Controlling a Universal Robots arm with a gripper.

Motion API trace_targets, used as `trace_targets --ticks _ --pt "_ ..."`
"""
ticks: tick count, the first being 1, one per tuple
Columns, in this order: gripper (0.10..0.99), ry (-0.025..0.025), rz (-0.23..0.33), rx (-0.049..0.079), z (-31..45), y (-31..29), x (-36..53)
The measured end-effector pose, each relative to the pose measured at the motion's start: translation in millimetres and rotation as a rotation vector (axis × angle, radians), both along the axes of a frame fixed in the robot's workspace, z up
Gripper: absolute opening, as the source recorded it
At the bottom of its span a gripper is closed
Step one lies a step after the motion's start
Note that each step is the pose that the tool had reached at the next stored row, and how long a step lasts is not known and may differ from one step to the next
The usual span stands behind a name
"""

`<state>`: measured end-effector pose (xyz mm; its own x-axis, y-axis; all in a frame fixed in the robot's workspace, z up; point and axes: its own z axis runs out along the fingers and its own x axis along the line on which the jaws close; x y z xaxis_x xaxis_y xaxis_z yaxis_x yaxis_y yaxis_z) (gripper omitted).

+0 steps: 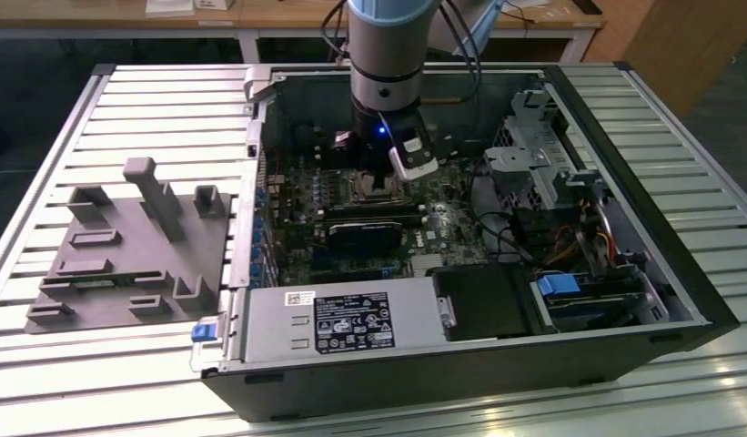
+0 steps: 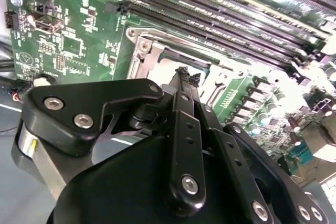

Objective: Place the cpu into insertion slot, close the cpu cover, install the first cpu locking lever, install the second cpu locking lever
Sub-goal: 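Install the second cpu locking lever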

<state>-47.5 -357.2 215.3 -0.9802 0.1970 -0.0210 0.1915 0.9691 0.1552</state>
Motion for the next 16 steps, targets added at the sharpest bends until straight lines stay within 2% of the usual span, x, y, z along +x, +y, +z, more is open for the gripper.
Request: trace_targets --ticks 3,7,10,16 --pt "0.102 0.0006 0.0 0.0 -0.2 1.9 4.0" --pt "0.102 0.0008 0.0 0.0 -0.1 4.4 4.8" --pt "0.102 0.0005 0.0 0.0 3.3 5.2 4.7" --pt "0.102 -0.0085 0.0 -0.001 14.4 5.7 4.6"
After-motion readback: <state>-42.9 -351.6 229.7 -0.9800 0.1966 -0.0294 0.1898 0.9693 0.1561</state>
